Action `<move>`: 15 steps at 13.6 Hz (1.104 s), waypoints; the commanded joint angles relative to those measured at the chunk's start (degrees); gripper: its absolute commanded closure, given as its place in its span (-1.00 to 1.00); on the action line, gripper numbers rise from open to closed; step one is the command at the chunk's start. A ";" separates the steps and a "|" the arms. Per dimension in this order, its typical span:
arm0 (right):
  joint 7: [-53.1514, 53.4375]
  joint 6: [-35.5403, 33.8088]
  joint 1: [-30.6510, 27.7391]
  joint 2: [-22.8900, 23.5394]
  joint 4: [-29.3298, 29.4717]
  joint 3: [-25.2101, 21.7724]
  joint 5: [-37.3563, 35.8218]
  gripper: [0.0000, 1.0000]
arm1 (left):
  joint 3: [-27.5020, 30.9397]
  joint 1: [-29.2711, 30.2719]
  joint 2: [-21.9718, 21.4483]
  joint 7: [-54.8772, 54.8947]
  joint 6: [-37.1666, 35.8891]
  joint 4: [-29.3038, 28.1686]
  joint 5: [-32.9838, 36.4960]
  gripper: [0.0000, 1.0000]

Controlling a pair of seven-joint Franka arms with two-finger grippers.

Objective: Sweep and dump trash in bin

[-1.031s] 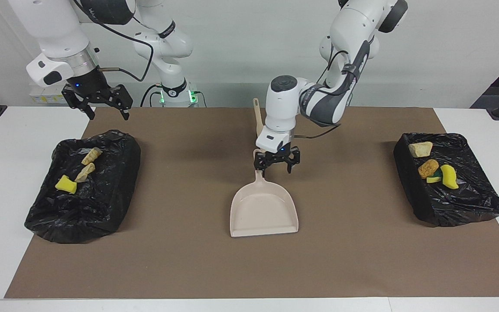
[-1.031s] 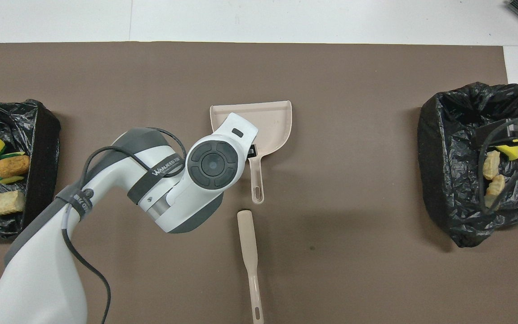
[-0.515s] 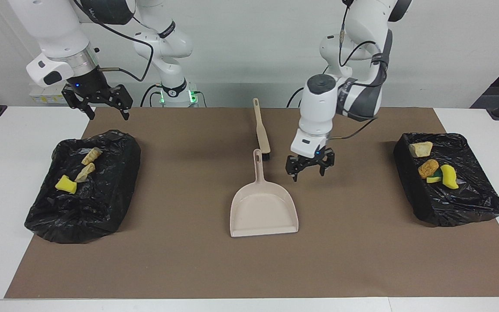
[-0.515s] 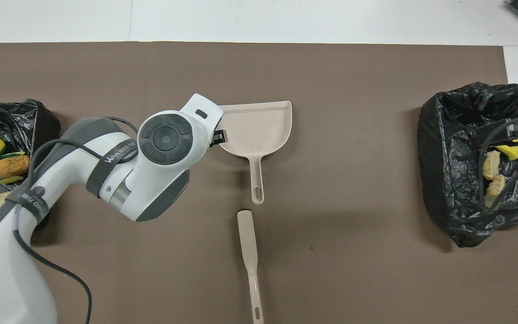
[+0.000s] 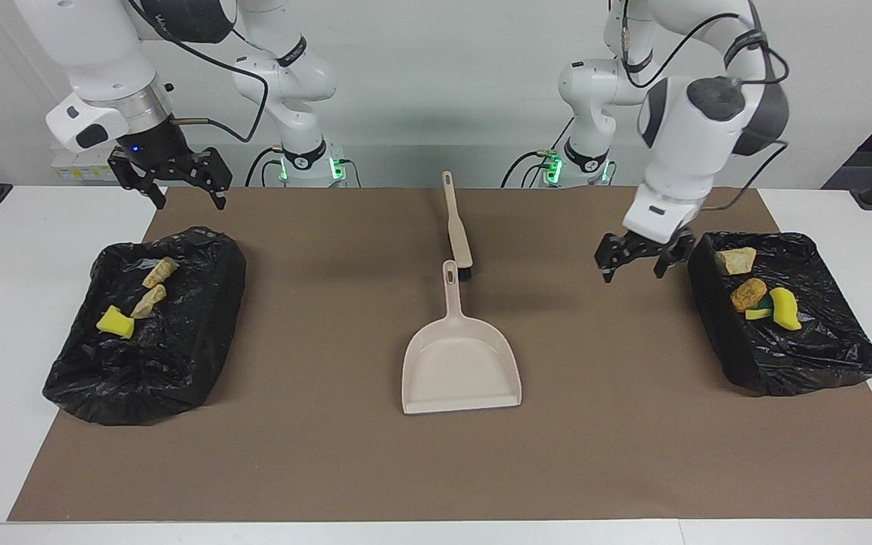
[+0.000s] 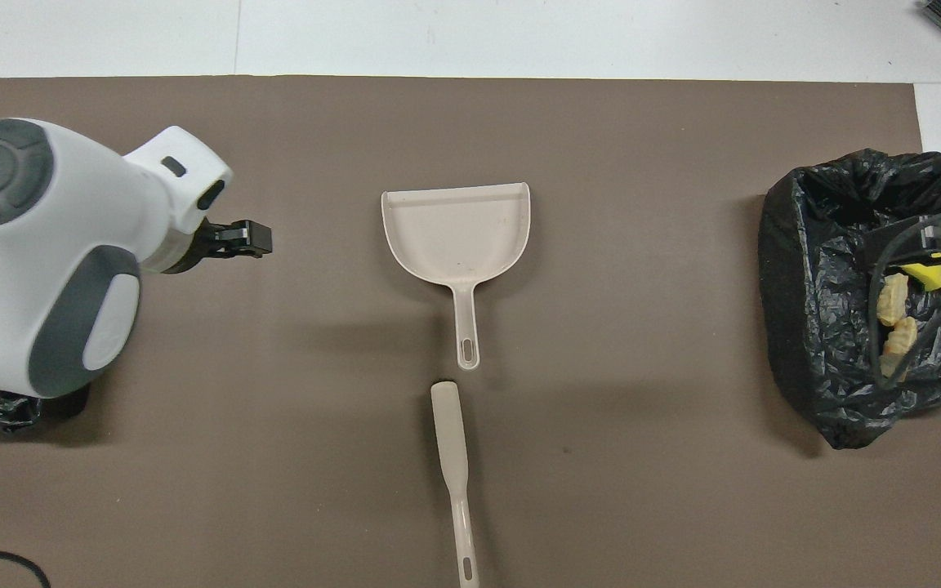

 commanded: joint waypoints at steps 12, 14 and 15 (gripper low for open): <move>-0.57 -0.55 -0.05 0.45 0.88 0.03 -0.40 -1.00 | 10.19 -2.84 -8.96 7.75 -23.38 10.16 -6.03 -1.00; -0.57 -0.55 -0.05 0.45 0.88 0.03 -0.40 -1.00 | 10.10 -1.79 -8.96 11.18 -23.55 10.25 -5.77 -1.00; -0.48 -0.55 0.04 0.45 0.88 0.03 -0.40 -1.00 | 10.02 -1.18 -8.96 11.80 -23.47 10.25 -5.77 -1.00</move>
